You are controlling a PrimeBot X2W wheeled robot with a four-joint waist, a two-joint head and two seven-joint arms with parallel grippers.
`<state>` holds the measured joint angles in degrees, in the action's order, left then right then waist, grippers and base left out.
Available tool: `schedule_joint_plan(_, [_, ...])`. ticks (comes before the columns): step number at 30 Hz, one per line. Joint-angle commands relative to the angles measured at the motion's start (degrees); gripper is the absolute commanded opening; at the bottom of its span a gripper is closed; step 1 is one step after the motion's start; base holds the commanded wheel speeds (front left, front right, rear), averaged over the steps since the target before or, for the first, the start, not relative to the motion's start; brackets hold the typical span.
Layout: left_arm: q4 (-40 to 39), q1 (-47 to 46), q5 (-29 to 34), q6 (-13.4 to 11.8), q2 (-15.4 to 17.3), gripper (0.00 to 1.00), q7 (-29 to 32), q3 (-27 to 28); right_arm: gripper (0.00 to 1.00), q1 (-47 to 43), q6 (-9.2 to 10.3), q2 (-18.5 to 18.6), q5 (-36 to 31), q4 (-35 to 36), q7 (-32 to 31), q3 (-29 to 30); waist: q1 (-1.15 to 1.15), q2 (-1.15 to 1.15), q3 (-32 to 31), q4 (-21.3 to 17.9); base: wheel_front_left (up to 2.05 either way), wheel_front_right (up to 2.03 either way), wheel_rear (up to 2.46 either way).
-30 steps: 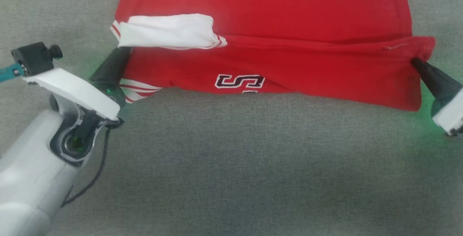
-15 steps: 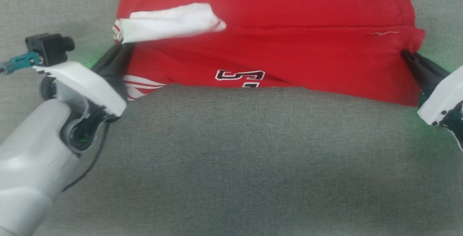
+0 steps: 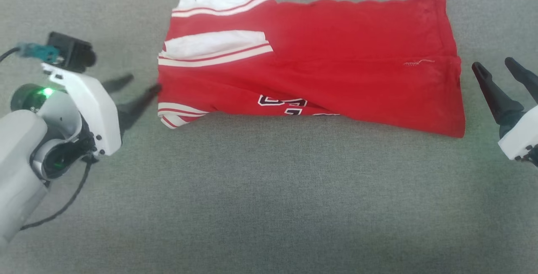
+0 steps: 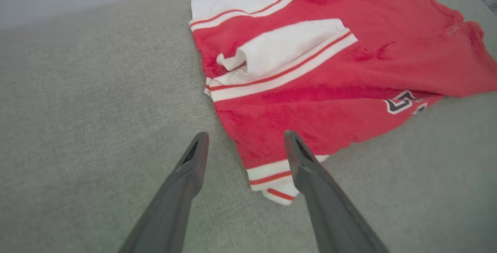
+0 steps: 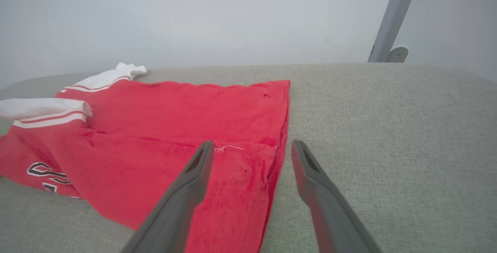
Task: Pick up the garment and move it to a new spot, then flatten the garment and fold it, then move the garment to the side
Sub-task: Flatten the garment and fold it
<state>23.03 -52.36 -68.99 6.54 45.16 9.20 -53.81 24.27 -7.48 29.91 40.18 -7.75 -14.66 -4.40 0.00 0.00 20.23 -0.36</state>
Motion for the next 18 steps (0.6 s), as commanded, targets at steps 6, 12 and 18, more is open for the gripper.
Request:
schedule_joint_plan(6, [-6.7, -2.7, -6.9, -4.6, 2.7, 1.0, 19.8, -2.8, 1.0, -1.4, -0.01, -1.3, -0.8, 3.3, -1.1, 0.5, 0.0, 0.0, 0.3, -0.9, 0.0, 0.0, 0.0])
schedule_joint_plan(12, [-5.6, -4.7, -10.1, -7.7, 2.2, 1.0, 26.2, -2.6, 1.0, -0.8, -0.01, -2.2, -1.0, 4.7, -1.9, 0.3, 0.0, 0.0, 2.9, -3.3, 0.0, 0.0, 0.0])
schedule_joint_plan(18, [-3.7, -5.0, -12.6, -7.9, 1.8, 1.0, 30.5, -3.0, 1.0, -0.8, -0.01, -2.6, -1.3, 5.3, -2.2, 0.9, 0.0, 0.0, 4.5, -5.1, 0.0, 0.0, 0.0])
